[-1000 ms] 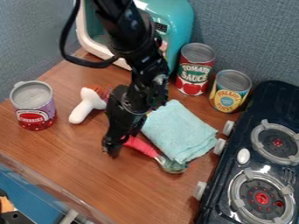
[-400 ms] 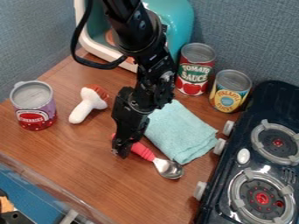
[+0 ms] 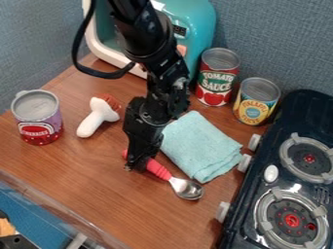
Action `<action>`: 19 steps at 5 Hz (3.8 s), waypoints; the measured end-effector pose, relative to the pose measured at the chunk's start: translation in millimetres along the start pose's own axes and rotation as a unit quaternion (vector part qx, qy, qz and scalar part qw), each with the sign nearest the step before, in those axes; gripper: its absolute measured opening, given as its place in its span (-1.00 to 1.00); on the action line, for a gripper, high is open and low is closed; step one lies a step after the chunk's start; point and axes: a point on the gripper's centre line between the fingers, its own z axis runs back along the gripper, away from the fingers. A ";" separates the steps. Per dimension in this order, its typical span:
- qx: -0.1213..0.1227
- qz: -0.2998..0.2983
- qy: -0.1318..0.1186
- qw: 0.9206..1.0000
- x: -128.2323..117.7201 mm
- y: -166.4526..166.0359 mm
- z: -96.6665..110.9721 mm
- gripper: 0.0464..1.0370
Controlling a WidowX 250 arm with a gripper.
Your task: Pick up red spoon, pushed mushroom with it to the lower right corner of the table, placed spoon besides can
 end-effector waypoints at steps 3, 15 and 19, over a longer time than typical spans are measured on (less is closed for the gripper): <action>-0.061 0.063 0.042 0.995 54.6 13.8 35.9 -0.28; -0.091 0.051 -0.151 0.983 164.1 -31.1 17.7 -0.28; -0.124 -0.053 -0.142 0.981 81.8 19.2 42.5 -0.28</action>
